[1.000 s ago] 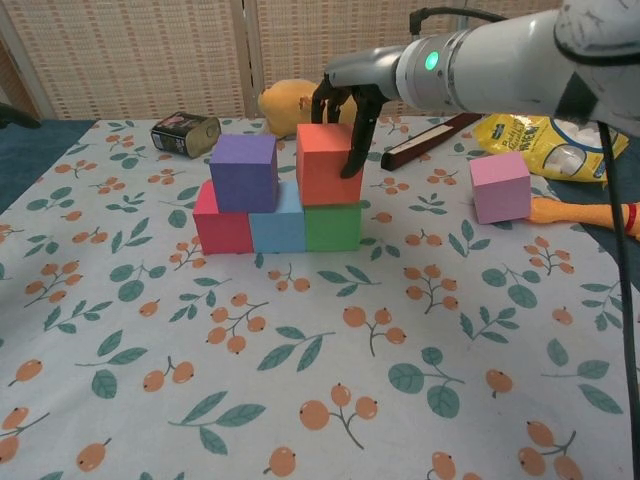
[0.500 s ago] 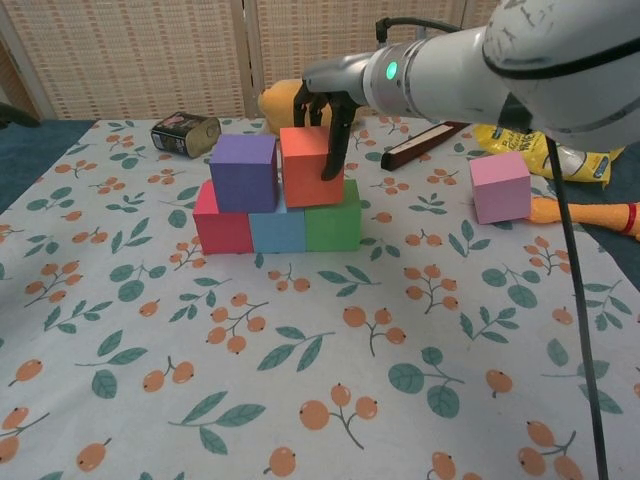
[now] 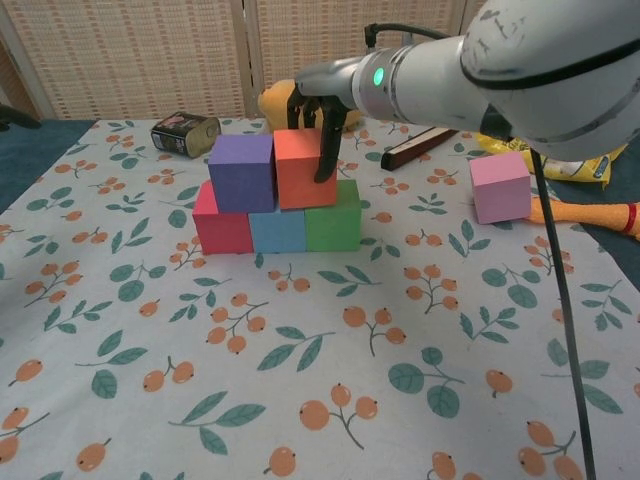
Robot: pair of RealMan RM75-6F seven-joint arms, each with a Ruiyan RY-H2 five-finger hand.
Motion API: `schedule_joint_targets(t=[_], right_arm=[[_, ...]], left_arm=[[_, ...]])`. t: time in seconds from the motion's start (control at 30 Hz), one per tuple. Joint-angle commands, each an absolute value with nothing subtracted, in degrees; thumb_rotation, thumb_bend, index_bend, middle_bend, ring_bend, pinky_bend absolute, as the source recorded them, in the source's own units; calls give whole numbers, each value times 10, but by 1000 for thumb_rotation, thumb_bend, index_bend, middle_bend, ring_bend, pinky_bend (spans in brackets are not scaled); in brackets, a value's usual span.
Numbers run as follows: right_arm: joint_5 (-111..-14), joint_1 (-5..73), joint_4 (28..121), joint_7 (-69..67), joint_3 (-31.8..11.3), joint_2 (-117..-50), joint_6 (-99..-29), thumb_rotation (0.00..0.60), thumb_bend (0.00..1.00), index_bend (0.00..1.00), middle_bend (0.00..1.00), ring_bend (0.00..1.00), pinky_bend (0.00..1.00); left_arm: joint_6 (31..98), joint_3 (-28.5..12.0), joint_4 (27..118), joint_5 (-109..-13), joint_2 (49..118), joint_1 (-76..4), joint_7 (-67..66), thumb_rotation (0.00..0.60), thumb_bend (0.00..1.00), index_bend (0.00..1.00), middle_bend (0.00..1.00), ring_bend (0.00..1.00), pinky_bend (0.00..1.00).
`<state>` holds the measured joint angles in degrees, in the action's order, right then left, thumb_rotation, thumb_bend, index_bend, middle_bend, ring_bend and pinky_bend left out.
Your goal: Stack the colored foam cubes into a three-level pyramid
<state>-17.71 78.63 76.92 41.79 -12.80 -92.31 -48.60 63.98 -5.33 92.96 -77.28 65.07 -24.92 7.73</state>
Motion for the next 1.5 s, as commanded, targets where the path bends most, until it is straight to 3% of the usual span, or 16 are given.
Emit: schedule_joint_targets(t=[0.03,1.5], right_arm=[[-173,788,768,421,-129,-926,-488,600,111,440,362,62,0],[-144,785,760,456,-145,-948,-509,600,111,303,363,51,0]], left_arm=[[640,-53,928,-774,651,-248,81,600,262,108,0,0,105],[636,-51,913,-788,654,-244,108,600,260,107,0,0,106]])
